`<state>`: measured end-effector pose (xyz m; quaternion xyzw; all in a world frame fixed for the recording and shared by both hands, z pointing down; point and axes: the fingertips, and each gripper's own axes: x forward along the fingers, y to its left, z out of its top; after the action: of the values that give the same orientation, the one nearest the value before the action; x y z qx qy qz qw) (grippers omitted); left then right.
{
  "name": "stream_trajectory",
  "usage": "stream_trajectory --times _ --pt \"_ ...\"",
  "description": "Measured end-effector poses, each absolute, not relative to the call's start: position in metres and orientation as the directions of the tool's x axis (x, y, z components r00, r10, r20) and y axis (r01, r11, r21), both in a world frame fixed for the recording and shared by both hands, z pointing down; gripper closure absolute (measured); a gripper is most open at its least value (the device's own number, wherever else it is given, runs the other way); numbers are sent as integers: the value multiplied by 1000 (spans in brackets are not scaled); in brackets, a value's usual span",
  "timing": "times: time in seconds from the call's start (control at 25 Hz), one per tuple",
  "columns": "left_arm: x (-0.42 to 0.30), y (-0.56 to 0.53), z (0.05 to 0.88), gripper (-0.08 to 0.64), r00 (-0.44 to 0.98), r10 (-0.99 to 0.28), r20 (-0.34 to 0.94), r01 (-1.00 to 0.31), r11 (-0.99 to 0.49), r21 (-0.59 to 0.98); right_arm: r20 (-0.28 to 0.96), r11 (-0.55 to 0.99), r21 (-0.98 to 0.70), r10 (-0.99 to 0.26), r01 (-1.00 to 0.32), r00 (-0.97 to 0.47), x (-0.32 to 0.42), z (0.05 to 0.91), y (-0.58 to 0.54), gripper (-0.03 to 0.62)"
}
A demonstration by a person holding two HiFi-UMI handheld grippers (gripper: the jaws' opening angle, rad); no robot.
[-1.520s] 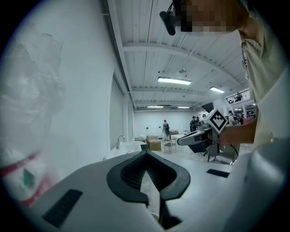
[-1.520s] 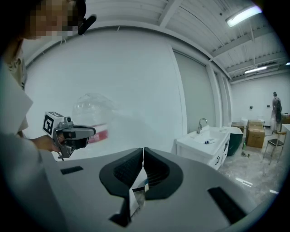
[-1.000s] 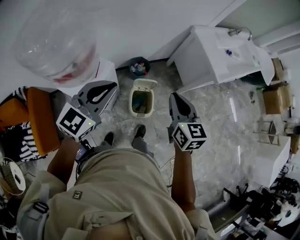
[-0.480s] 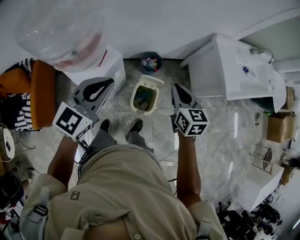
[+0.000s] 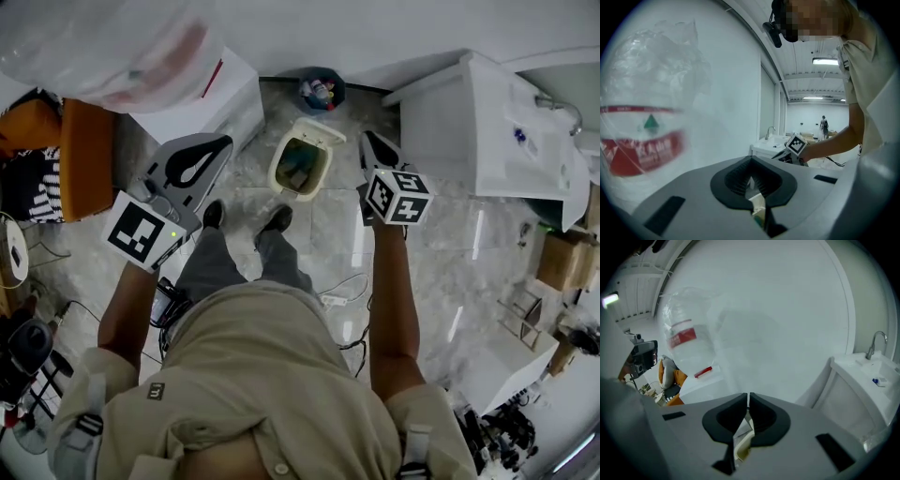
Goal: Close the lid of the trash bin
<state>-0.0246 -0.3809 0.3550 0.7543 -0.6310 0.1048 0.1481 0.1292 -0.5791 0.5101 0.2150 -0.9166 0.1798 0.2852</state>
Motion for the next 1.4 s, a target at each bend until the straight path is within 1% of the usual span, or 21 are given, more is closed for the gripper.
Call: stream_trajectory --times 0.6,0.68,0.76,0.8,1.4 --pt "-24 -382 437 545 198 -893 404 -974 -131 187 733 849 -245 -154 -468 -663 102 649 -601 561" --pt "-23 -383 445 545 203 -889 410 -972 -131 197 749 849 -253 -132 -464 -650 101 668 -602 551" --pt "-24 -383 452 545 206 -886 415 -970 -130 204 769 854 -252 -109 -455 -630 99 686 -602 509" --pt "-24 -383 455 545 207 -885 416 -970 -130 205 778 858 -250 -98 -449 -620 98 694 -603 500" --pt "-23 -377 504 545 230 -862 453 -962 -130 242 849 869 -236 -34 -436 -528 97 792 -616 495"
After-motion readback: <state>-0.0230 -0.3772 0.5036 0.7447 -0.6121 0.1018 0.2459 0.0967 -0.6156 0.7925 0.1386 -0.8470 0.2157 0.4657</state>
